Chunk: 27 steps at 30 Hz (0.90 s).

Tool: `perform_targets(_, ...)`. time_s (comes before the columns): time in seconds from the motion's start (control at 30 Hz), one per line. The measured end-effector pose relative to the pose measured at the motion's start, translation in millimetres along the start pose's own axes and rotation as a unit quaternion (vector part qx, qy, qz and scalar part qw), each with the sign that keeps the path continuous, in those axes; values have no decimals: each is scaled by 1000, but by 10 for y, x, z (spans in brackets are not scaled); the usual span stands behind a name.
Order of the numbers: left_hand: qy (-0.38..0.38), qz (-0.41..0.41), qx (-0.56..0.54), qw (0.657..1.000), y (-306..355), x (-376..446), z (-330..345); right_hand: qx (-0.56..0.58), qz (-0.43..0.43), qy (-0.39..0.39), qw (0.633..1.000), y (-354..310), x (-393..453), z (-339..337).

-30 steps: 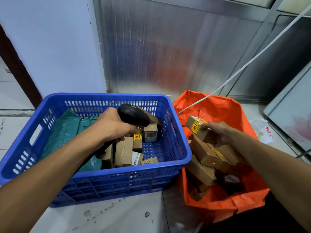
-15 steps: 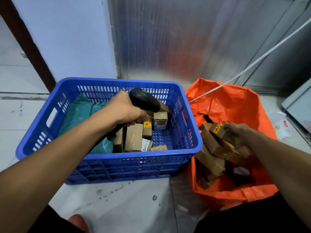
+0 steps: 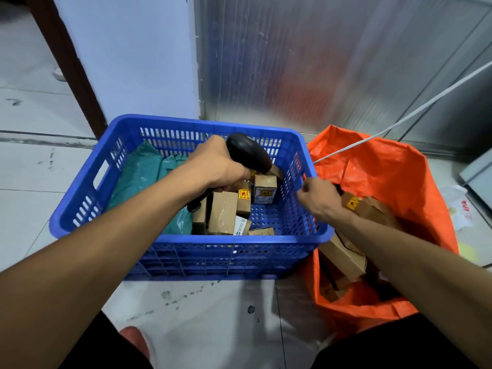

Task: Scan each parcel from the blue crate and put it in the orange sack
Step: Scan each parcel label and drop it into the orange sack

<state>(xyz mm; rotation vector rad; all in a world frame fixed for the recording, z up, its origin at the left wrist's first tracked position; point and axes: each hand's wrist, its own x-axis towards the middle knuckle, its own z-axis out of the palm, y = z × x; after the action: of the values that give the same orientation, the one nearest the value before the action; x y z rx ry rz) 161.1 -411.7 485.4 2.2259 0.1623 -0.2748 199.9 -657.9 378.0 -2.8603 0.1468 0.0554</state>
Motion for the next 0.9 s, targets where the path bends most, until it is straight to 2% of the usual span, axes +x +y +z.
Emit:
perform_targets(0.1,-1,2,4,1000,-11,9,-6,1,-49,-93,994,-237,-26,259)
perform_targets(0.33,2,-3,7,1000,-62,46,-37,-71,-51,-231,969,-498,22,660)
perform_targets(0.7,1,-8,1,1000,-147,168,-16,-115,-8,-343,932,-546,216,974)
perform_targets(0.9,11,-10,9,1000,-225,207,-22,-128,15,-372,919,-558,276,1111)
